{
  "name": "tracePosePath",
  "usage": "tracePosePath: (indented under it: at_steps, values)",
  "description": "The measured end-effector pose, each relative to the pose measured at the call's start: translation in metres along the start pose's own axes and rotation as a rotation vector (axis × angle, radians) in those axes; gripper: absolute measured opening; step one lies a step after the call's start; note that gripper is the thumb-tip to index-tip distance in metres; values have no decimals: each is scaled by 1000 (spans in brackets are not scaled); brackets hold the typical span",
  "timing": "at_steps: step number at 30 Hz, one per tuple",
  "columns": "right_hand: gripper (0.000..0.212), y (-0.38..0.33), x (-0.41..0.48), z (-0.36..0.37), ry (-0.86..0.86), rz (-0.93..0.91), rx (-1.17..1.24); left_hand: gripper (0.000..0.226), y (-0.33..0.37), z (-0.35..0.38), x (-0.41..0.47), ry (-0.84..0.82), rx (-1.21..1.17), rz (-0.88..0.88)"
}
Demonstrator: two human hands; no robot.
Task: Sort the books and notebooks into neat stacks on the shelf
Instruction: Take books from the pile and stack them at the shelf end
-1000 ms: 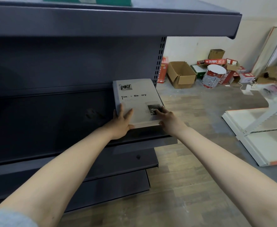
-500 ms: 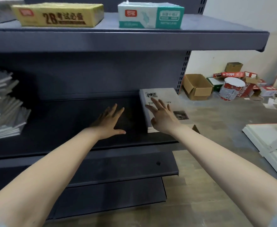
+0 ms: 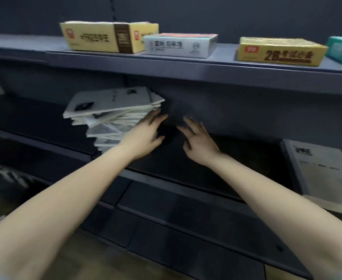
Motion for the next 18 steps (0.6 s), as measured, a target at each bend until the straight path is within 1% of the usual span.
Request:
tracePosePath:
  at_steps: [4,9,11,14,18]
  values:
    - [55,-77,45,21,59,-133,76,57,-69,-39,-27,38,126,-69]
    - [54,-153,78,57,89,-224,153,57,-147,-72,-59,72,312,-172]
    - [56,-178,88,69,110,-263,131,56,-172,-82,-71,78,376,-206]
    - [64,-206,109,83,136,-296,58,57,-203,-89,-85,61,407,-266]
    - [79,-213,143,105,41,-229,-62,61,-224,-94,-93,64,427,-264]
Point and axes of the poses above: each hand's wrist, its own x-axis towards the middle knuckle, its own z-axis out of the palm, y = z × x, the point moved 10 cm from there along x, towards the middle knuckle, and after that the axes turned 9 degrees about y, right-handed, at the moved point
